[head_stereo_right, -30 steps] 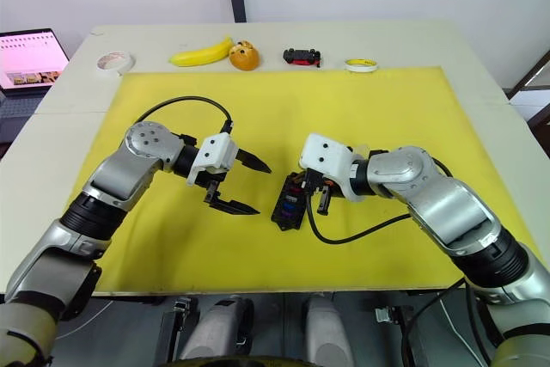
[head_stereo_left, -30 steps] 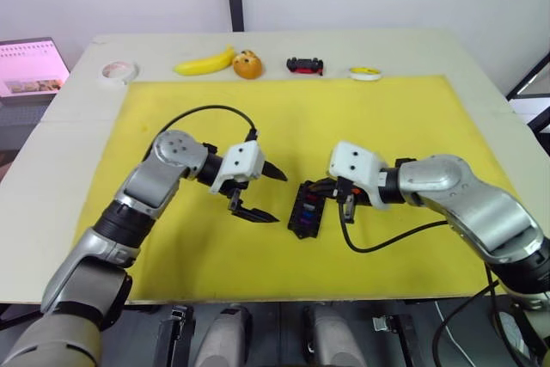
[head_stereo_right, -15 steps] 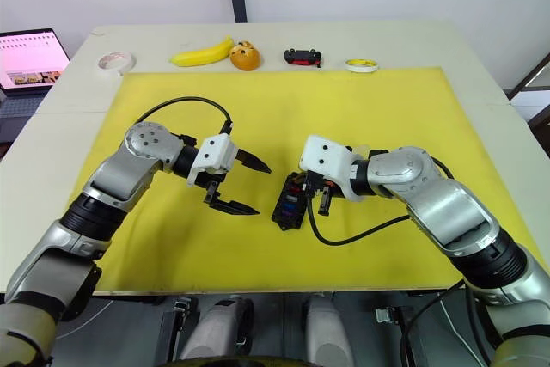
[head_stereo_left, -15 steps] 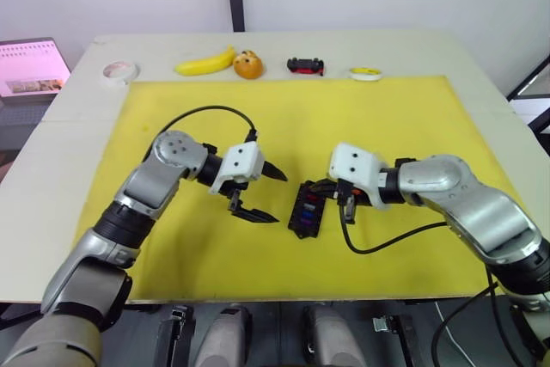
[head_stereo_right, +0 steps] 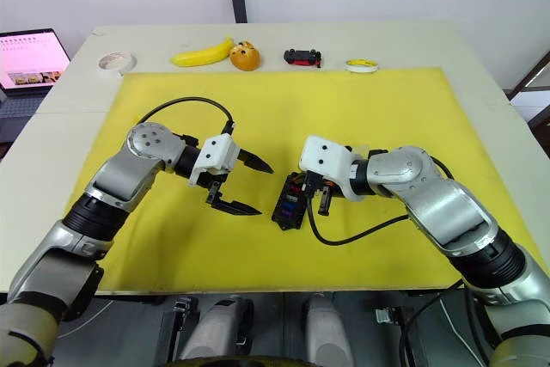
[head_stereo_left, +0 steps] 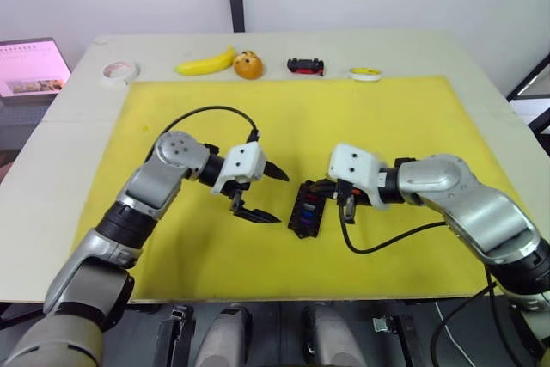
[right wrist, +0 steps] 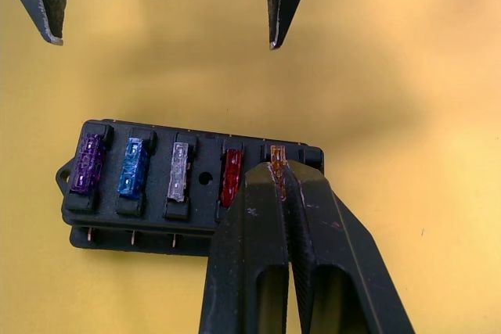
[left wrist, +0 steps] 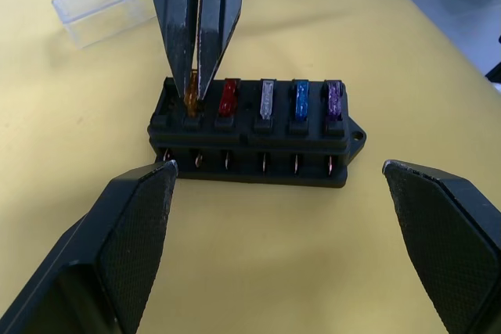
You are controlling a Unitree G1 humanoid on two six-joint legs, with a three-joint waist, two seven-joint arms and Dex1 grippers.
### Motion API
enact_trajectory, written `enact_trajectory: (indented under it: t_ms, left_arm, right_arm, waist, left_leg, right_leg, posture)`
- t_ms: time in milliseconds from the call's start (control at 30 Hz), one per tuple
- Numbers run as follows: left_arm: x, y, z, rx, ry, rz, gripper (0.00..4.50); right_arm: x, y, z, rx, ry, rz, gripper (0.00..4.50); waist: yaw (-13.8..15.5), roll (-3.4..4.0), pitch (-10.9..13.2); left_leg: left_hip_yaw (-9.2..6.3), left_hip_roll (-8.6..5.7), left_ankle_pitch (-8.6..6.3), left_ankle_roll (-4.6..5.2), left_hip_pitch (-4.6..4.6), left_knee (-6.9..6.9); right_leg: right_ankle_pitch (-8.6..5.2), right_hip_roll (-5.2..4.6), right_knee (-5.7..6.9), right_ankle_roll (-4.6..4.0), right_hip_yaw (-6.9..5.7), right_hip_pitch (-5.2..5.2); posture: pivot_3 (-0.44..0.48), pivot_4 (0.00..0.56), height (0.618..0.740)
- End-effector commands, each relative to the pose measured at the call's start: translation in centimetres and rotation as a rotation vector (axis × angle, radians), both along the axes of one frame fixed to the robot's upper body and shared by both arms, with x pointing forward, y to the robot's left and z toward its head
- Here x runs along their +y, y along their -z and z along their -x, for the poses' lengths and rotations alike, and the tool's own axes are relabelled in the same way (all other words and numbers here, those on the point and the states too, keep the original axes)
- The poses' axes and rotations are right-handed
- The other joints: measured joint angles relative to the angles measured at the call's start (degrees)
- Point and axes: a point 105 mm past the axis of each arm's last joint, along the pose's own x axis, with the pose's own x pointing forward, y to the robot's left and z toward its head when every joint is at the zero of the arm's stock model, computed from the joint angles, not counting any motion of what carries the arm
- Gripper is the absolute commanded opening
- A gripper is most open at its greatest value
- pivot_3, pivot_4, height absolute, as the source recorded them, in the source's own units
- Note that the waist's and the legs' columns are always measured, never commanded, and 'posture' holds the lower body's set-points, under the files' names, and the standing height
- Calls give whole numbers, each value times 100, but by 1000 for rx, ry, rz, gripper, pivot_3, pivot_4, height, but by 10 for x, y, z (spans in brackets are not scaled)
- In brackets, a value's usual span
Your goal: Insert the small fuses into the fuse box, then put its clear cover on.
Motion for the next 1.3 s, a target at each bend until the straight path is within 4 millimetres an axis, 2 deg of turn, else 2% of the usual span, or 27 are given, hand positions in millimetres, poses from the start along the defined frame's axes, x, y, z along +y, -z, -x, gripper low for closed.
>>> enact_trajectory:
  t_ms: [33,367,1300]
  left_arm:
    - [3,-10,-4,-43,-13,25,4434]
    - [2,-9,-5,-45,-12,27,4434]
    - [-1,-11,-6,-50,-16,36,4434]
  right_arm:
    - [3,-18,1,-34,-9,-36,0]
    - [1,-22,1,-45,-6,-29,0]
    - [0,-3,-1,-21,15,-6,0]
  waist:
    - [0,0,0]
    - [4,0,0]
    - [2,0,0]
  left_leg:
    - [0,0,0,1,0,4]
    - [0,0,-8,14,-4,38]
    - [0,-1,-8,14,-4,44]
  right_leg:
    - [0,1,2,0,0,0]
    - [0,1,11,0,0,8]
    - [0,1,18,0,0,9]
  posture:
    - [0,150,740]
    - [0,150,740]
    - [0,150,740]
